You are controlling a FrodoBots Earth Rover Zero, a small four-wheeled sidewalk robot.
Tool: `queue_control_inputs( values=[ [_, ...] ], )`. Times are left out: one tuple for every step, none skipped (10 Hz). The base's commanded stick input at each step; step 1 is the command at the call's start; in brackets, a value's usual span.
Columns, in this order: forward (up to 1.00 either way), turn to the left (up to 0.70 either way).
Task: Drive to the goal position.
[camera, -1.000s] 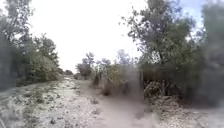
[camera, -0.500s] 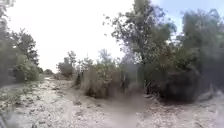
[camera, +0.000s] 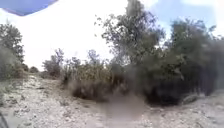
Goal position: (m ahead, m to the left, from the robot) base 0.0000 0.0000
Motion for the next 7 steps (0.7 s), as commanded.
queue_control_inputs(
  values=[
    [0.0,-0.45],
    [0.0,-0.45],
    [0.0,-0.45],
    [0.0,-0.45],
    [0.0,-0.45],
    [0.0,-0.45],
    [0.0,-0.45]
  ],
)
